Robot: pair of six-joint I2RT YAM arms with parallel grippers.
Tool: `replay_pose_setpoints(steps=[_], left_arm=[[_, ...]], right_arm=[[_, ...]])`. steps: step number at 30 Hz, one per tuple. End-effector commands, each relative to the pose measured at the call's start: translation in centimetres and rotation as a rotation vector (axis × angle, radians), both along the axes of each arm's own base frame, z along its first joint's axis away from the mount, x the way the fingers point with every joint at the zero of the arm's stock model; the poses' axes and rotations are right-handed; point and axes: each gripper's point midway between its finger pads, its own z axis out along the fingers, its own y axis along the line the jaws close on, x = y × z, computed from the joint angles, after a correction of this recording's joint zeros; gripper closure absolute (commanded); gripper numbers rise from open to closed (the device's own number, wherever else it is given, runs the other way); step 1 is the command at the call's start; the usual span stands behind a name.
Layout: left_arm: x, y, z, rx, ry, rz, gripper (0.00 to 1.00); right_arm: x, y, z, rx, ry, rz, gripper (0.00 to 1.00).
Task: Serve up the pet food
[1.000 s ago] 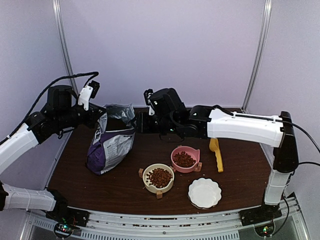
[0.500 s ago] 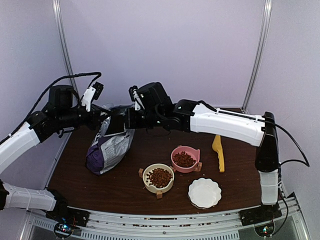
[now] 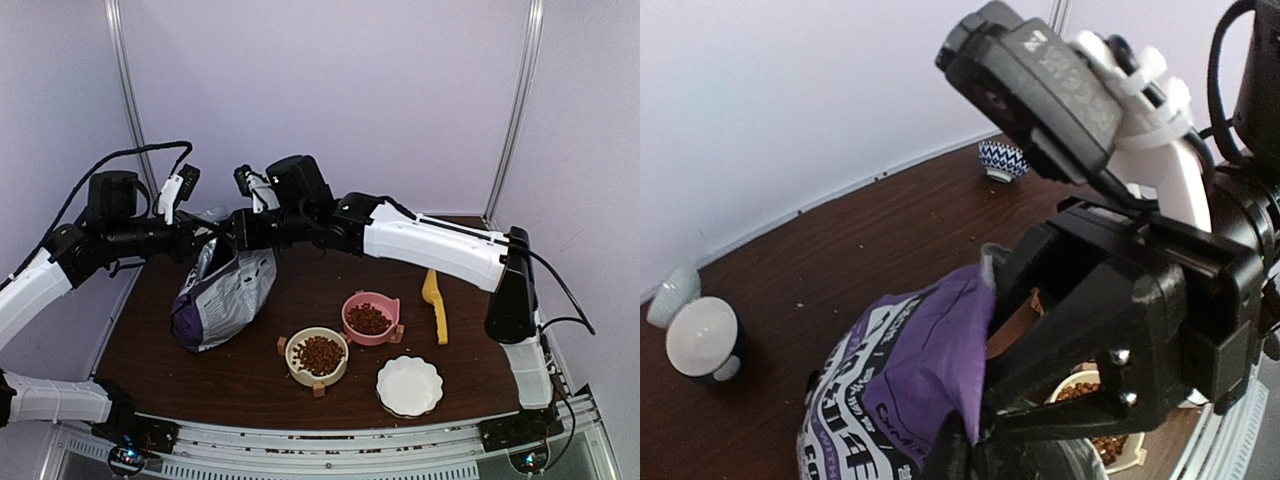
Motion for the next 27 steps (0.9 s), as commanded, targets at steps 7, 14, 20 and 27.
replay_pose_setpoints(steps=[7,14,20,27], left_arm=[[-0.5,2.8,7.8,-0.068,-0.266,0.135,0.47],[0.4,5.0,4.8,-0.033,-0.166,0.281,0.31],[0.6,5.6,4.2,0.061,-0.176,0.293,0.25],[0.7,6.2,3.2,0.105,-0.179,0.316,0.22]], right_arm=[[-1.9,-4.0,4.2,0.067,-0.037,-0.044,0.49],[-3.3,-4.9,3.8,0.124,0.059,-0.026,0.23],[-2.0,-5.0,1.5,0.094,0.205,-0.164,0.17],[-1.9,-5.7,0.3,0.002,0.189,-0.348,0.12]])
